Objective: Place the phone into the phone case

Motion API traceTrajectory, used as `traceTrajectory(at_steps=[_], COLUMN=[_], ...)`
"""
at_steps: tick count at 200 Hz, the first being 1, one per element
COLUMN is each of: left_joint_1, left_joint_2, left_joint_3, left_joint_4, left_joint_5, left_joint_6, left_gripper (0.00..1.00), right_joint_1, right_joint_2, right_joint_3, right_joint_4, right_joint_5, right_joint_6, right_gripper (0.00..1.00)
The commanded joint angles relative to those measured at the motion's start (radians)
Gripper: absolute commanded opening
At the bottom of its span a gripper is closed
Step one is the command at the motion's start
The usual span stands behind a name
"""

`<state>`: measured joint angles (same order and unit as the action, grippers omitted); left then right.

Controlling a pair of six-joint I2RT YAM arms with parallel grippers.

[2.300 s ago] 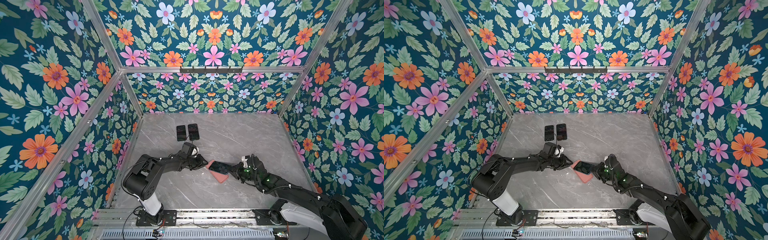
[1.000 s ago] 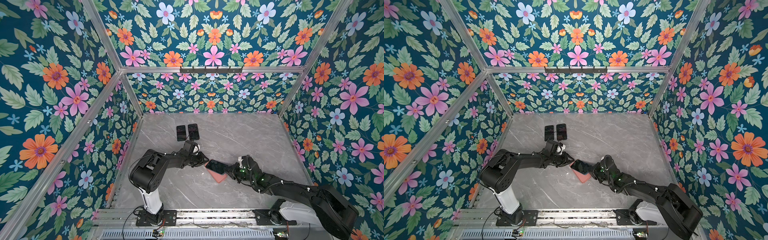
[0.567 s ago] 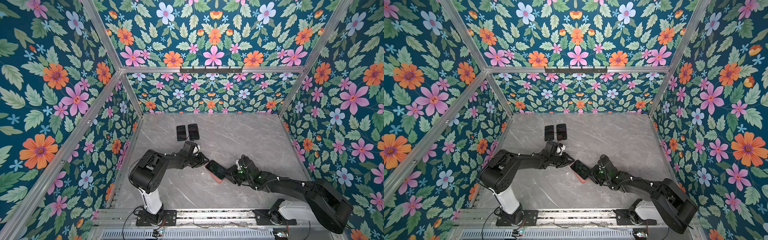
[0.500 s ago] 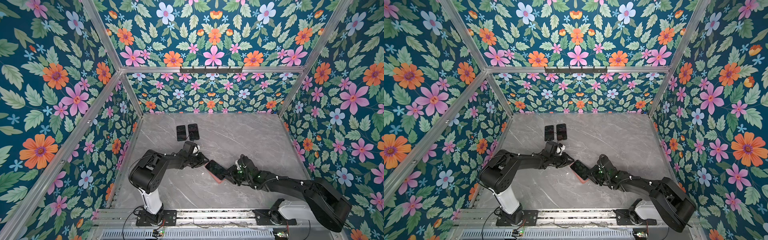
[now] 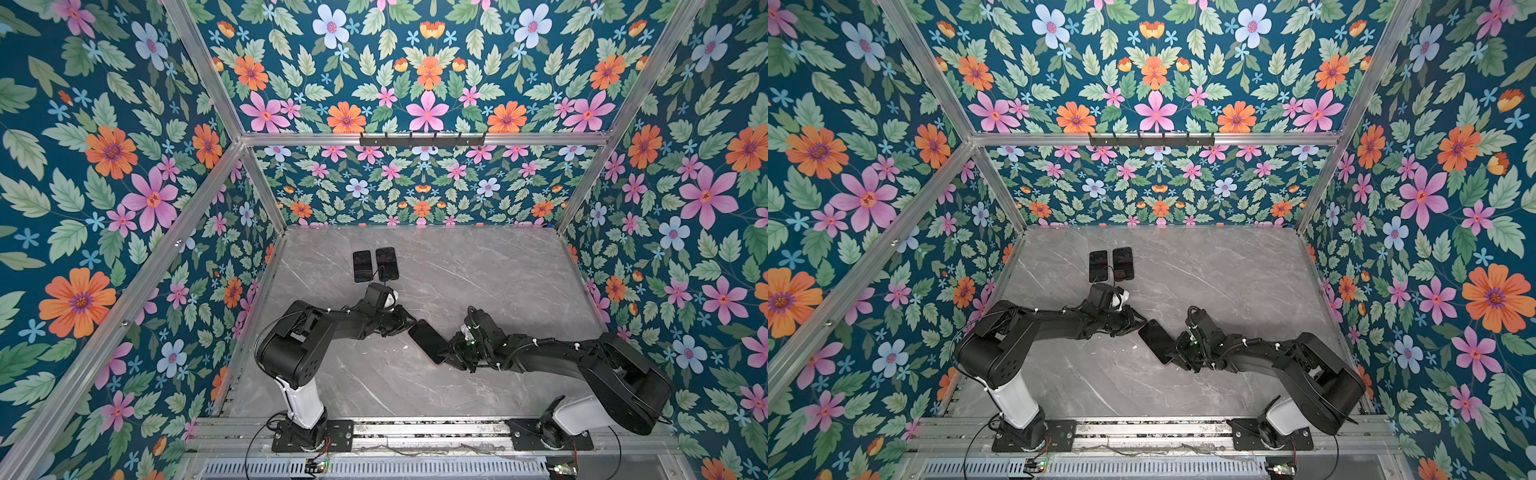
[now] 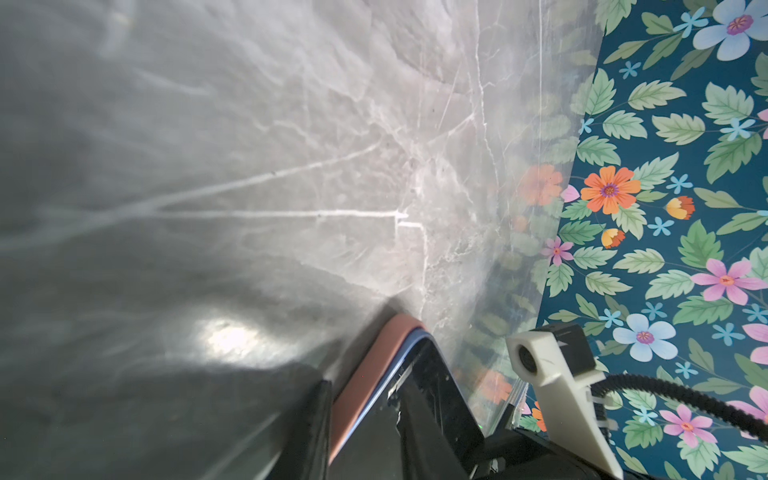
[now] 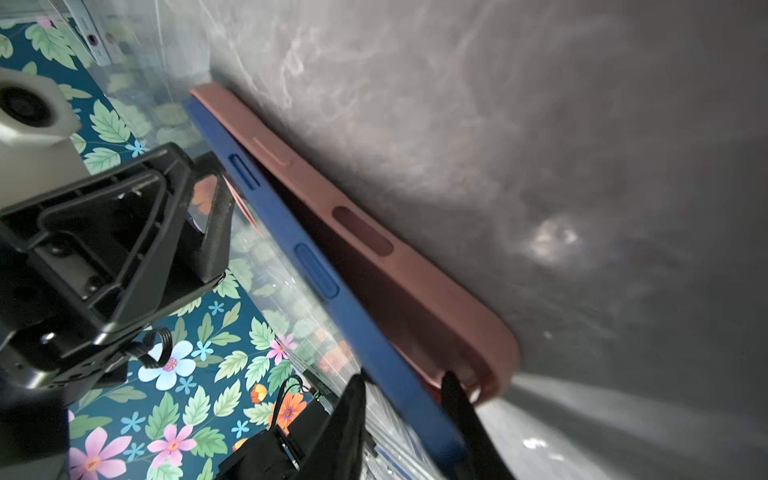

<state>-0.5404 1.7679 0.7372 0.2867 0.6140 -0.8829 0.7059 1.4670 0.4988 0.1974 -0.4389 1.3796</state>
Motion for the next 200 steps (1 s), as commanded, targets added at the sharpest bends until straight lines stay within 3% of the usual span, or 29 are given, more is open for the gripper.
traceTrajectory(at_steps=[1,58,200], left_joint_1=[-0.001,0.002,0.008], left_joint_2=[-0.002,0.008,0.001], left_joint_3=[-0.002,0.005,0.006], left_joint_4=[-0.007,-0.015,-0.041], left_joint_5=[0.013,0.017,-0.002], left_joint_6=[0.010,0.019,0.025], left_gripper=[0.31,0.30,0.33], right_joint_1=[0.002,0.003,0.020], right_joint_2=[-0.015,-0.080,0.018], right_joint_3=[0.020,0.063,0.176], right_joint_4=[-0.008,-0.192,-0.360], right_joint_5=[-0.020,0.008,-0.070], right_joint_6=[-0.014,-0.049,-0.113], right_gripper=[0.31,0.38,0.43])
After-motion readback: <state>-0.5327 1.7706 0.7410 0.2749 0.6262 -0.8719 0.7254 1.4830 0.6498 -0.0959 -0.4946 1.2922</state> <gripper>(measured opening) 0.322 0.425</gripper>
